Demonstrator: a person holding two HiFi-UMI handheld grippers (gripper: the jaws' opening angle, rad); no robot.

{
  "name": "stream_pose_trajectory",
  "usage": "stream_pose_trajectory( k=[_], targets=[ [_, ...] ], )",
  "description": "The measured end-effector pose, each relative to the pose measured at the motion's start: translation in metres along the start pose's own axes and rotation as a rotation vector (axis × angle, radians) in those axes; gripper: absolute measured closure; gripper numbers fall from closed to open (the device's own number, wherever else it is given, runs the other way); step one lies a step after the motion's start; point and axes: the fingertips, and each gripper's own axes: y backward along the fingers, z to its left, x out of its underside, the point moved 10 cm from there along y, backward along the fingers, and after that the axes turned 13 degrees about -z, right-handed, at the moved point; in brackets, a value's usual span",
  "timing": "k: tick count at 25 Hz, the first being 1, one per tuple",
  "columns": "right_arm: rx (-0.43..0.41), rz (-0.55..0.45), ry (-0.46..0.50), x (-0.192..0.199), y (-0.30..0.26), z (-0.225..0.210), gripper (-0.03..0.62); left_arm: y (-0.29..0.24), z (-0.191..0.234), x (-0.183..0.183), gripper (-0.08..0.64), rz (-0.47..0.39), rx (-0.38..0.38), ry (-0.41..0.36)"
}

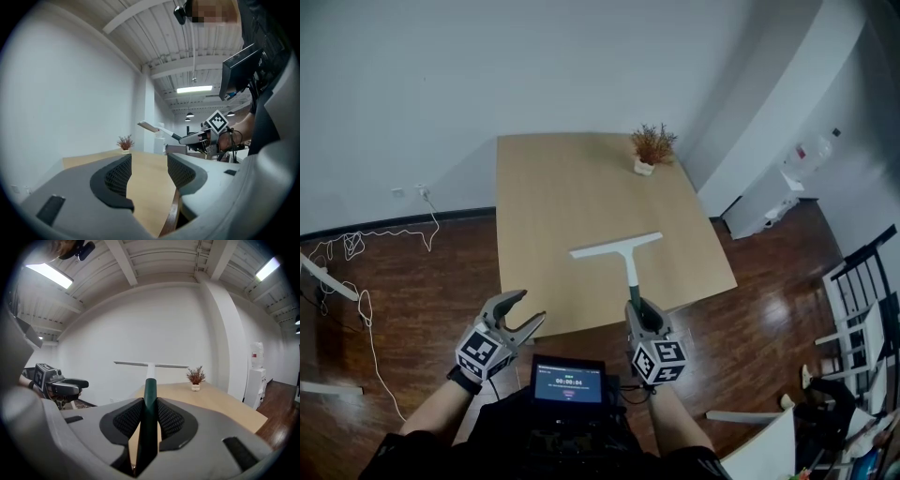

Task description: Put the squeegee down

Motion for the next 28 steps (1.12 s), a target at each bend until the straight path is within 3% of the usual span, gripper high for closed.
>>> stream_pose_trajectory(
  k=[7, 14, 28],
  targets=[
    [-0.043, 0.021, 0.029, 0.005, -0.064, -0.033, 0.479, -0.039, 0.026, 0.015, 0.311, 0.030, -0.003, -0.038],
    [-0.116, 0.079, 0.028, 0.027, -0.167, -0.082, 0.479, -0.109, 0.072, 0.026, 0.311, 0.063, -0.071, -0.029],
    [-0.202, 0.355, 0.094, 0.159, -0.388, -0.163, 0.479, -0.246, 0.166, 0.091, 0.311, 0.155, -0.176, 0.011]
  ],
)
